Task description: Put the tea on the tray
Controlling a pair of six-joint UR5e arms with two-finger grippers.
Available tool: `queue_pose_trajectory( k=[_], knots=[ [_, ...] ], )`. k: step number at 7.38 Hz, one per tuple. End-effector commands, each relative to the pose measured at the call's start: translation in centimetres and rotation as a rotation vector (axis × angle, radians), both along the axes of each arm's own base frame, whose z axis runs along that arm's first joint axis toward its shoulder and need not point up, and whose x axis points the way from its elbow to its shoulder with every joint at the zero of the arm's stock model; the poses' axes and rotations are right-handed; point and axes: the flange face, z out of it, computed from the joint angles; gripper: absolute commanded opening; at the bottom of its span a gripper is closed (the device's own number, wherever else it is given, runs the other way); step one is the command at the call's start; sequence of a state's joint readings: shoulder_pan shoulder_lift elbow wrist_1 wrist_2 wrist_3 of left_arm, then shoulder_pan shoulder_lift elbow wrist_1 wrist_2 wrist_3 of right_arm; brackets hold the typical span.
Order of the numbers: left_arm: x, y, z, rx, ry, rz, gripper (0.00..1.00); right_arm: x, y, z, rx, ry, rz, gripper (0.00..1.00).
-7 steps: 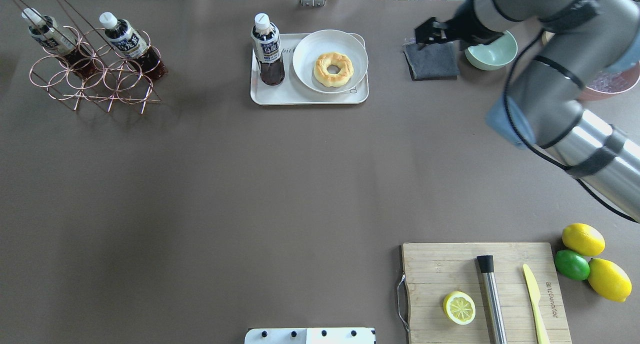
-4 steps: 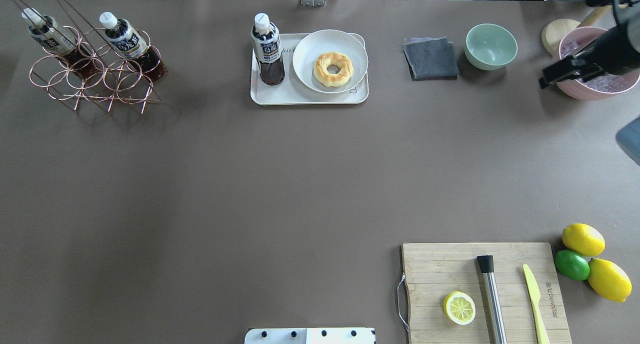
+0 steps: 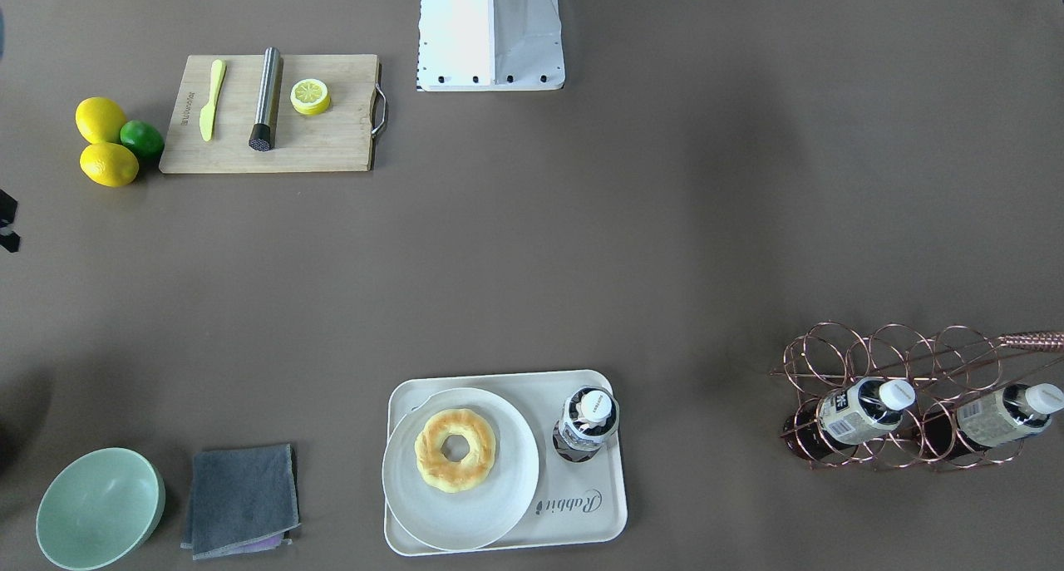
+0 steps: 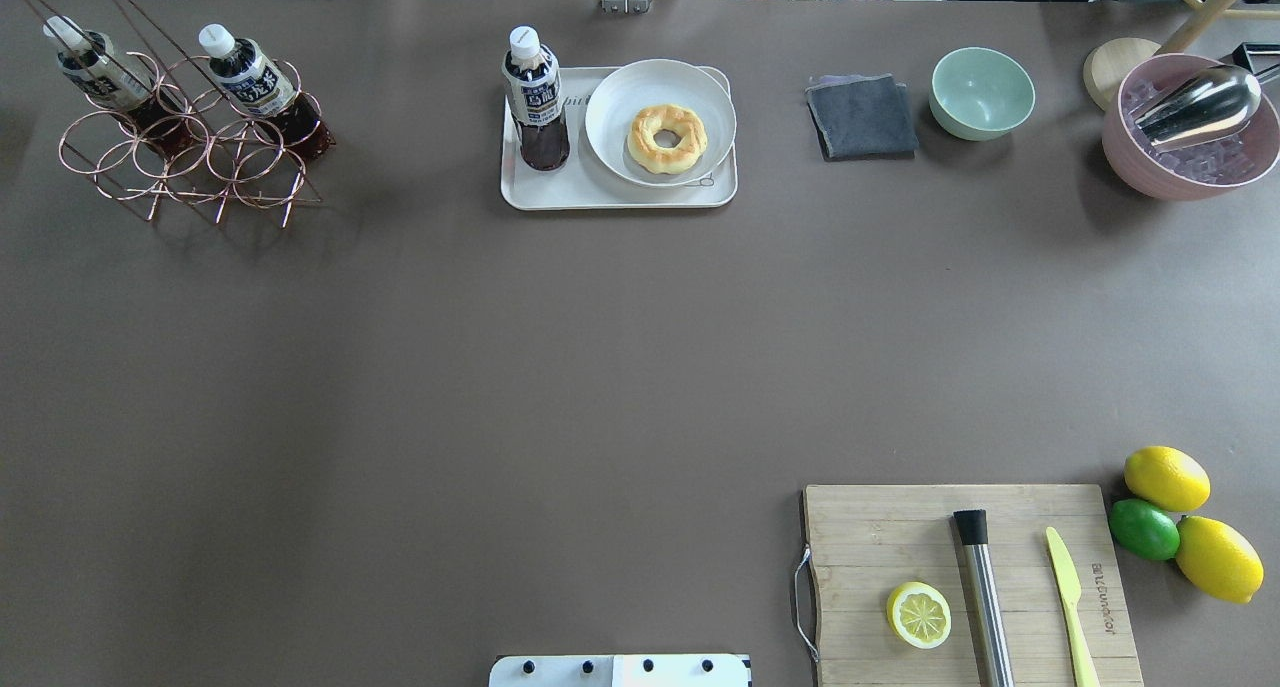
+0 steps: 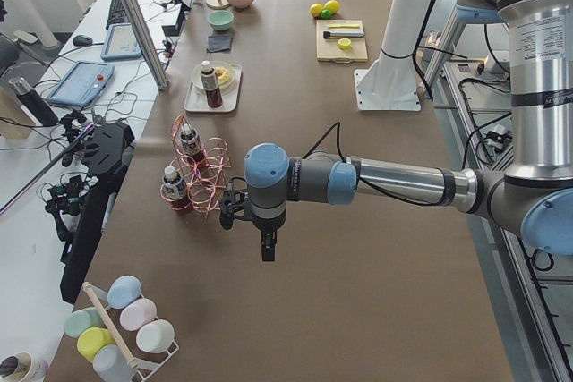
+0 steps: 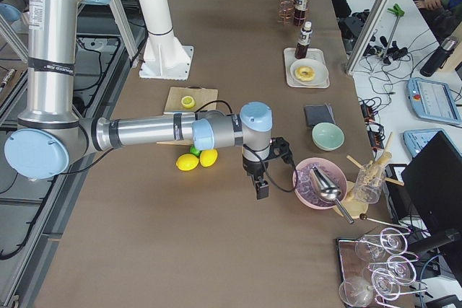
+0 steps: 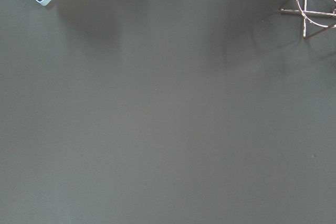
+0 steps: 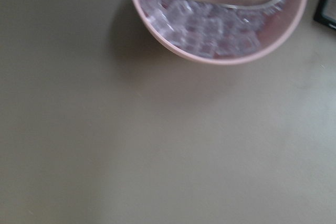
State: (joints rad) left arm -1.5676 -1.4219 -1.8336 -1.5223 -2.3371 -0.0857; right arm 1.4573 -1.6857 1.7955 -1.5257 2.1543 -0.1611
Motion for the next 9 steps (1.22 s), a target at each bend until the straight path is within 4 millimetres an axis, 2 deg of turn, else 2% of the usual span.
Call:
queue_pose_trajectory(
  k=[1, 2, 4, 6, 7, 9],
  knots=[
    [-0.3, -0.7, 0.5, -0.086, -0.070, 0.004, 0.98, 6.3, 2.3, 3.3, -0.146, 0.013, 0.052, 1.00],
    [-0.3, -0.4, 1.3, -0.123, -0.097, 0.008, 0.98, 6.4, 2.5, 4.1, -0.184, 0.018, 0.064, 1.00],
    [-0.2, -0.2, 1.7, -0.133, -0.103, 0.011, 0.98, 5.5, 2.5, 4.6, -0.223, -0.075, 0.086, 1.00],
    [-0.1, -0.3, 2.1, -0.138, -0.104, 0.015, 0.98, 5.4, 2.5, 4.7, -0.231, -0.080, 0.090, 1.00],
    [0.9, -0.3, 2.3, -0.143, -0.107, 0.040, 0.98, 5.3, 2.4, 4.7, -0.231, -0.078, 0.088, 1.00],
    [1.5, -0.1, 4.0, -0.173, -0.115, 0.054, 0.98, 5.0, 2.4, 4.7, -0.229, -0.077, 0.079, 1.00]
  ],
)
